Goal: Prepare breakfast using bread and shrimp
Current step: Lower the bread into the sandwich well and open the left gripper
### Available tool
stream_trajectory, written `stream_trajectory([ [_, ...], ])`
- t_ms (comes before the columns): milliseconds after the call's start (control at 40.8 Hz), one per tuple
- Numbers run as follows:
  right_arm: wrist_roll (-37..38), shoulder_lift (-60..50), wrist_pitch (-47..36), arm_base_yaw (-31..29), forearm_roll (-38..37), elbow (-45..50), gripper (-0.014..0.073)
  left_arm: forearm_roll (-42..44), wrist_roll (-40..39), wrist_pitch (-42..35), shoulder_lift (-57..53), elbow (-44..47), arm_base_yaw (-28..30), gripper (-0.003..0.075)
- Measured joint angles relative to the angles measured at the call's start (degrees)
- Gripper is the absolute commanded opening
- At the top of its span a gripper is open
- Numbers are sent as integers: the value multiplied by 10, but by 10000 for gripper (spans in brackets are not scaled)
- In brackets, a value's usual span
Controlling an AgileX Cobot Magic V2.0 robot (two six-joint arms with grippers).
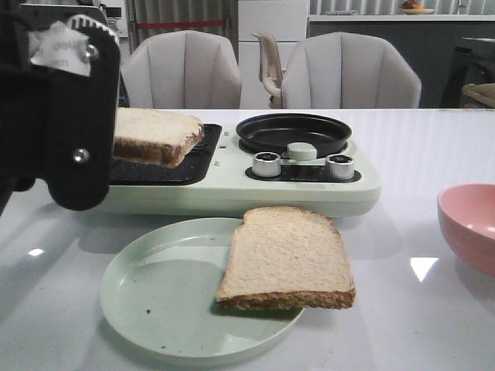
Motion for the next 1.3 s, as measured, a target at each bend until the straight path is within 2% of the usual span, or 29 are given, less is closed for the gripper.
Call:
stream_trajectory([
  [98,0,0,0,0,0,0,505,2,-6,-4,0,-11,13,101],
  [196,0,0,0,0,0,0,505,3,-8,-29,2,-44,50,101],
  [490,0,0,0,0,0,0,505,9,-10,-193,59,-179,188,101],
  [589,0,0,0,0,0,0,505,12,-10,-225,102,-234,224,101],
  [981,0,0,0,0,0,0,505,15,-10,-244,281,-406,309,101],
  [1300,0,0,0,0,0,0,505,16,-10,-245,365,-455,338,108],
])
